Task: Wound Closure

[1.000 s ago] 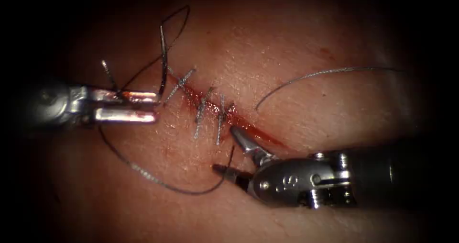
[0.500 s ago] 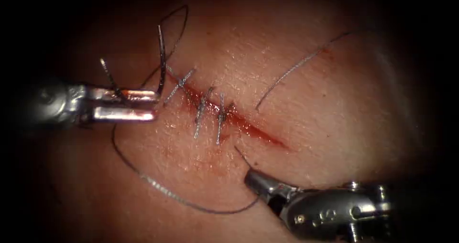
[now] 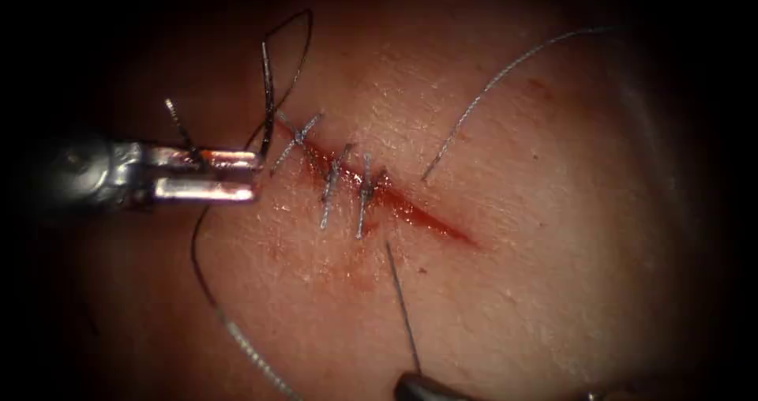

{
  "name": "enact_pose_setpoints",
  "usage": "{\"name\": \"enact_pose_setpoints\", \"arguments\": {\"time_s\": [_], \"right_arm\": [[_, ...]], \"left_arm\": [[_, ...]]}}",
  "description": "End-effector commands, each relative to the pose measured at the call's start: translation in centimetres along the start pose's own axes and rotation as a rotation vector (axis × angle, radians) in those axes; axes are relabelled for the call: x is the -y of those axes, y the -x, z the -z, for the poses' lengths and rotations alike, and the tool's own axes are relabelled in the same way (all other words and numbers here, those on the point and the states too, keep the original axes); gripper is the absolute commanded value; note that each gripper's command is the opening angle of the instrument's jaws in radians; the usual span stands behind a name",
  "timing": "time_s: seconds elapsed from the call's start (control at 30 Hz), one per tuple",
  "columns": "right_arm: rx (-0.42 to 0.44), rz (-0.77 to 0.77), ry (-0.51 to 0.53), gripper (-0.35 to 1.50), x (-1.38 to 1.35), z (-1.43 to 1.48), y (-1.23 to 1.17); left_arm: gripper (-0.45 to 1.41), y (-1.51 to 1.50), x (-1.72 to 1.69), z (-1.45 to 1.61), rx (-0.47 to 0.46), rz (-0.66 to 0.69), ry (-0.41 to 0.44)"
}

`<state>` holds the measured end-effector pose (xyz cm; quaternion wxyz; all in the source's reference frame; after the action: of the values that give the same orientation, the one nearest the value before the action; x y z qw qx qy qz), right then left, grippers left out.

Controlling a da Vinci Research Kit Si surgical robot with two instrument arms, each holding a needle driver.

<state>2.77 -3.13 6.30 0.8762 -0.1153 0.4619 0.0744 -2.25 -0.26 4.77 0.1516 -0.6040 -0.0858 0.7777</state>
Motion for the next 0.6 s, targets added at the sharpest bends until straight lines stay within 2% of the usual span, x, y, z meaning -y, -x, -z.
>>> {"name": "enact_pose_setpoints", "arguments": {"time_s": [0.03,0.3,0.6], "right_arm": [[0.002,0.0,-0.014,-0.35,0.13,0.02,0.0],[-0.008,0.012,-0.042,-0.35,0.29,0.28,-0.1],[-0.017,0.017,-0.051,-0.35,0.4,0.44,-0.19]], "left_arm": [[-0.45,0.05,-0.02,-0.06,-0.001,0.001,0.002],[-0.45,0.06,-0.01,-0.05,-0.001,0.006,0.003],[-0.45,0.06,-0.01,-0.05,-0.001,0.006,0.003]]}}
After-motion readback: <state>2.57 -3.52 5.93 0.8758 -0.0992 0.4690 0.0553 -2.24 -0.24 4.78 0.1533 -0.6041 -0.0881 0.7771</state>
